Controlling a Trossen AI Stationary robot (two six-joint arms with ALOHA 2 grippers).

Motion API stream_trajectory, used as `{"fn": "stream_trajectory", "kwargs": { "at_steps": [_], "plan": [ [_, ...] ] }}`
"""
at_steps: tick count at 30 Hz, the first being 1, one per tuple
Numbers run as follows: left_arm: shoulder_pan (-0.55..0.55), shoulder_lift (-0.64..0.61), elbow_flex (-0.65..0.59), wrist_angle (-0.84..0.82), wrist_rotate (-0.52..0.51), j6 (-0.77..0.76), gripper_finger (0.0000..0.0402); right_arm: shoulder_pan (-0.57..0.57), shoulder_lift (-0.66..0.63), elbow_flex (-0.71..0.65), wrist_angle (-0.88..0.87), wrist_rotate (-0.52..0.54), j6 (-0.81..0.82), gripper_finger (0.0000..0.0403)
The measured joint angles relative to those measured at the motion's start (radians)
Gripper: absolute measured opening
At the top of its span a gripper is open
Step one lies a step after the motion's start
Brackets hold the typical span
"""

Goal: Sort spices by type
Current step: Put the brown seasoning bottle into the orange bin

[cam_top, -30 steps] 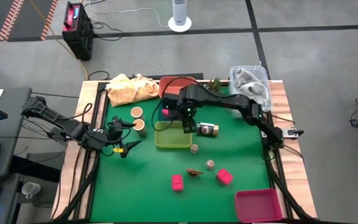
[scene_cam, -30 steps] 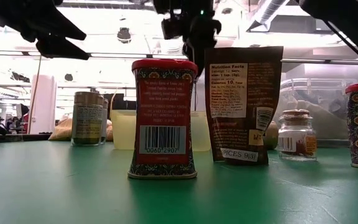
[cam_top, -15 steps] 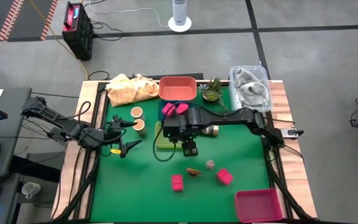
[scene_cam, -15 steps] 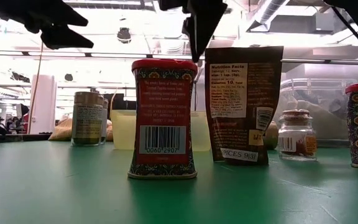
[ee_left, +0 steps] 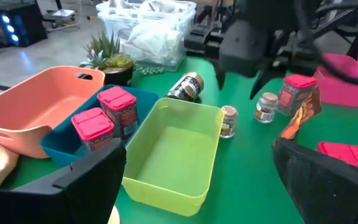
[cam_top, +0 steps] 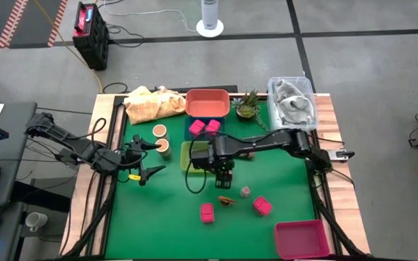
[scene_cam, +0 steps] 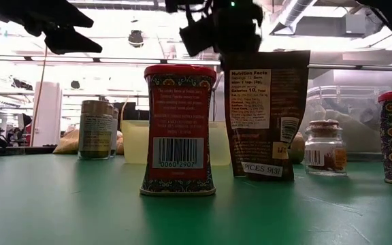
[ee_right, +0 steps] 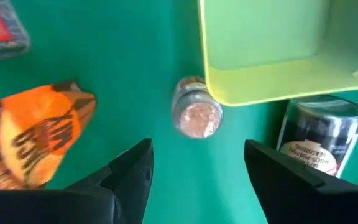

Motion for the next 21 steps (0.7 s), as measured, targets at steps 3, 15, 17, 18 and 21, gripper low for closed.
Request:
{"fn": "stream_trajectory", "kwargs": {
  "at_steps": [3,15,17,18,21],
  "plan": [
    [0.000,-0.005,0.000,0.001,0.013,0.006,0.0389,-0.015,-0.031,-0.090,0.078,-0.036,0.027,0.0276],
    [0.000,-0.005,0.000,0.001,0.036,0.002,0.0389,-0.013,-0.103,-0.299,0.276,-0.037,0.072,0.0276],
    [0.000,-0.005,0.000,0.002,0.036,0.002,0.0389,-0.007,-0.103,-0.339,0.307,-0.036,0.072,0.0276],
    [0.000,-0.005,0.000,0.002,0.036,0.002,0.0389,-0.006,-0.101,-0.354,0.322,-0.032,0.075,0.0276],
    [0.000,-0.005,0.000,0.002,0.036,0.001,0.0389,-0.008,-0.106,-0.391,0.359,-0.034,0.076,0.0276]
  ]
}}
